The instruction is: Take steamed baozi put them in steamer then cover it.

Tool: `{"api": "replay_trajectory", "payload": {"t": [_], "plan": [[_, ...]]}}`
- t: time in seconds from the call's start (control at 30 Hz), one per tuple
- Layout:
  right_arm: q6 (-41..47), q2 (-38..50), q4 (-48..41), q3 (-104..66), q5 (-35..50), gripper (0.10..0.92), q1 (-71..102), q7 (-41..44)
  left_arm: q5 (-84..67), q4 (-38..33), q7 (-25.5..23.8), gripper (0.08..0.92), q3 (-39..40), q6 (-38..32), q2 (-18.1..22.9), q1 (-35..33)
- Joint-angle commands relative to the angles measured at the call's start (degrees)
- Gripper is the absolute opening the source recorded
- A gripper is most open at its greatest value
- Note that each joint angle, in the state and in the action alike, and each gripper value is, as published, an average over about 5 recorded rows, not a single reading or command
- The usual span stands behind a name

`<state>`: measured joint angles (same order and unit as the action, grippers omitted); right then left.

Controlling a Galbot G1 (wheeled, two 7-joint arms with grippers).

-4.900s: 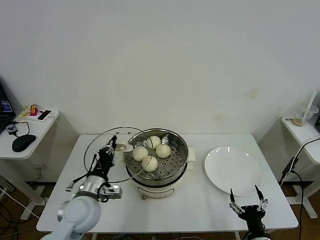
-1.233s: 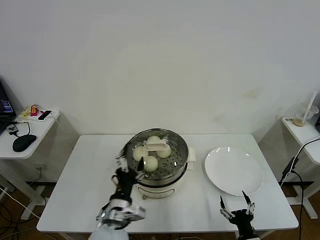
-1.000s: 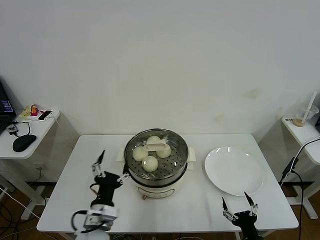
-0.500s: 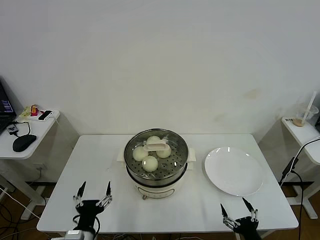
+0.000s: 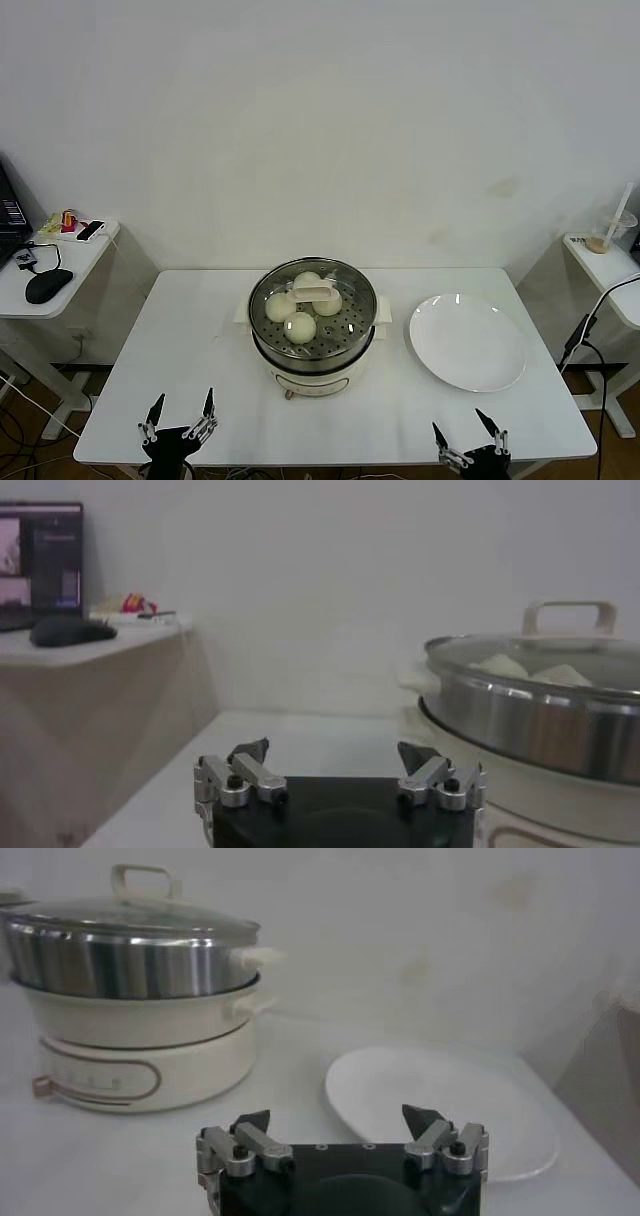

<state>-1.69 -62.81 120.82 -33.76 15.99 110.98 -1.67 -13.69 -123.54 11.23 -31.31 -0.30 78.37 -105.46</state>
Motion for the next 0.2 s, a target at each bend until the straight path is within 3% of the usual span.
{"api": "replay_trajectory", "payload": {"t": [0.03, 0.2], "plan": [[4.4, 1.3, 2.2, 1.8, 0.2, 0.823, 0.8, -1.5, -1.2, -0.5, -0.5, 0.823, -0.4, 0.8, 1.0, -2.4], [6.8, 0.5, 2.6, 2.7, 0.2, 0.823, 0.1, -2.2, -0.8, 0.2, -0.2, 0.823, -0.2, 0.7, 1.3, -2.4]]}}
